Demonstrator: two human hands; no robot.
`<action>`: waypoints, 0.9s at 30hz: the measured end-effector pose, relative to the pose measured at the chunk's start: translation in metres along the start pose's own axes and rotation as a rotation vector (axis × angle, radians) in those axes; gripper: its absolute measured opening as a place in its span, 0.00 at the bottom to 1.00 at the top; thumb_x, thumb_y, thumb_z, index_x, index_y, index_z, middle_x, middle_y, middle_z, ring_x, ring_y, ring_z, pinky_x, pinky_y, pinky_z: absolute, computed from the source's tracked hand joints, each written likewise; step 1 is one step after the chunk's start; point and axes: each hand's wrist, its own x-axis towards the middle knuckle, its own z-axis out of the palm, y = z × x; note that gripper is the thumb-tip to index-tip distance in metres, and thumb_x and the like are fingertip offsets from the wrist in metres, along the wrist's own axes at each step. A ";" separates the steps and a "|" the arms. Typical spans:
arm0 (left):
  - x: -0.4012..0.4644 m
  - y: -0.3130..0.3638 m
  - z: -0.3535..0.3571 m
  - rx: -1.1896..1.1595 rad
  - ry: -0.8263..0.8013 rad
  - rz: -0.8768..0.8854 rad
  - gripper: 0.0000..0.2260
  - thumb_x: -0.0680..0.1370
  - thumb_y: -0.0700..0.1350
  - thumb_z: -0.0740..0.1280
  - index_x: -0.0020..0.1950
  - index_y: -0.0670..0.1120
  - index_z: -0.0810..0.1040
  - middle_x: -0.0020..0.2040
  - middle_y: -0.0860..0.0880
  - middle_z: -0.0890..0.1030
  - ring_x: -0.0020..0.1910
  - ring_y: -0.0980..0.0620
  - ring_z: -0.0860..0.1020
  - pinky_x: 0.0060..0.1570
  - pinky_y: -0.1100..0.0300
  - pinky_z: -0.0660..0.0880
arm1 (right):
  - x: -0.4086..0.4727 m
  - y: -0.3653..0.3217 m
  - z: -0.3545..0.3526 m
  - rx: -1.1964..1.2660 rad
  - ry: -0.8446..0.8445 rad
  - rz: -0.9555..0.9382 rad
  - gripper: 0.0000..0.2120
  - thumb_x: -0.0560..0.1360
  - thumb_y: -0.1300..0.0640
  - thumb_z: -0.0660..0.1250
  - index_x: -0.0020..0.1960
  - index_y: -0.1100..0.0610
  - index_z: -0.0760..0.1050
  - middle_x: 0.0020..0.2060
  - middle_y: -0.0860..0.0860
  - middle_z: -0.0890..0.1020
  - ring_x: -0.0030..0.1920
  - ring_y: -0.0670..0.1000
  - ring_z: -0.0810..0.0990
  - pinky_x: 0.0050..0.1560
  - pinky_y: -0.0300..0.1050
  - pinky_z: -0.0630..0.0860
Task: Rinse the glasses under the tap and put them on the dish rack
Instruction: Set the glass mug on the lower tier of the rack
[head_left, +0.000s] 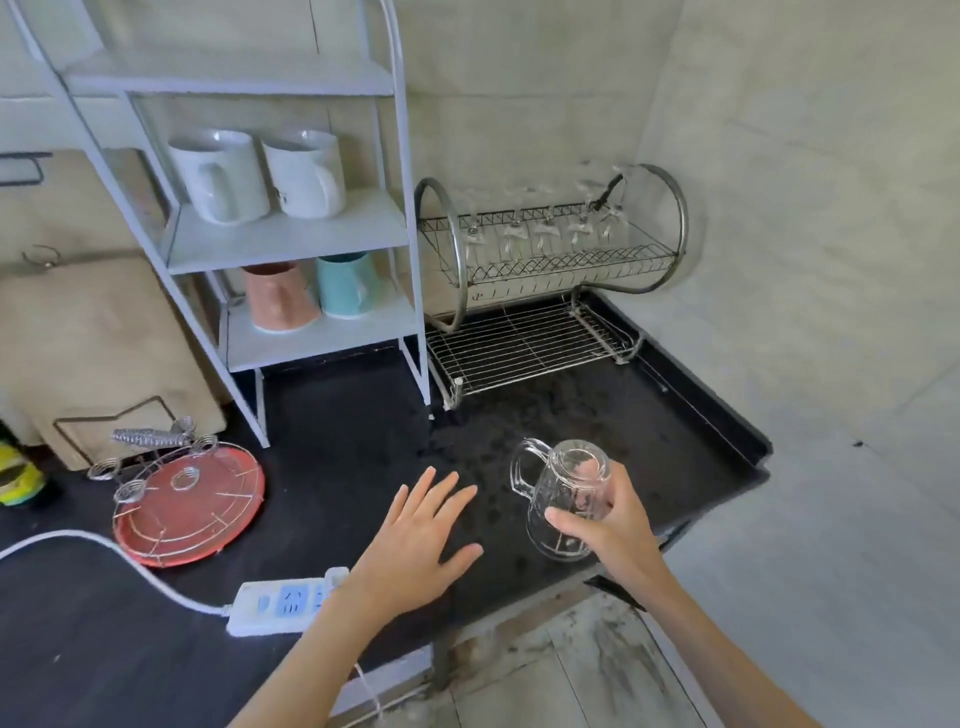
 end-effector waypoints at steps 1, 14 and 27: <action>0.010 -0.003 0.000 -0.006 -0.017 -0.005 0.43 0.63 0.70 0.33 0.76 0.54 0.48 0.77 0.55 0.47 0.75 0.52 0.39 0.70 0.58 0.36 | 0.012 0.001 0.002 0.002 0.000 0.003 0.28 0.63 0.58 0.78 0.58 0.44 0.70 0.50 0.42 0.80 0.51 0.41 0.79 0.52 0.38 0.74; 0.162 -0.041 0.009 -0.012 -0.087 -0.293 0.29 0.81 0.56 0.52 0.76 0.50 0.40 0.77 0.52 0.40 0.72 0.51 0.32 0.71 0.52 0.36 | 0.237 0.006 0.031 0.019 -0.073 -0.039 0.31 0.62 0.57 0.79 0.59 0.45 0.66 0.55 0.47 0.76 0.57 0.47 0.75 0.56 0.40 0.71; 0.232 -0.052 0.028 -0.023 -0.170 -0.483 0.32 0.82 0.53 0.53 0.75 0.49 0.34 0.75 0.53 0.34 0.74 0.46 0.34 0.73 0.49 0.39 | 0.351 0.015 0.085 -0.179 -0.243 -0.190 0.20 0.64 0.58 0.78 0.44 0.46 0.68 0.44 0.37 0.69 0.48 0.41 0.69 0.51 0.31 0.65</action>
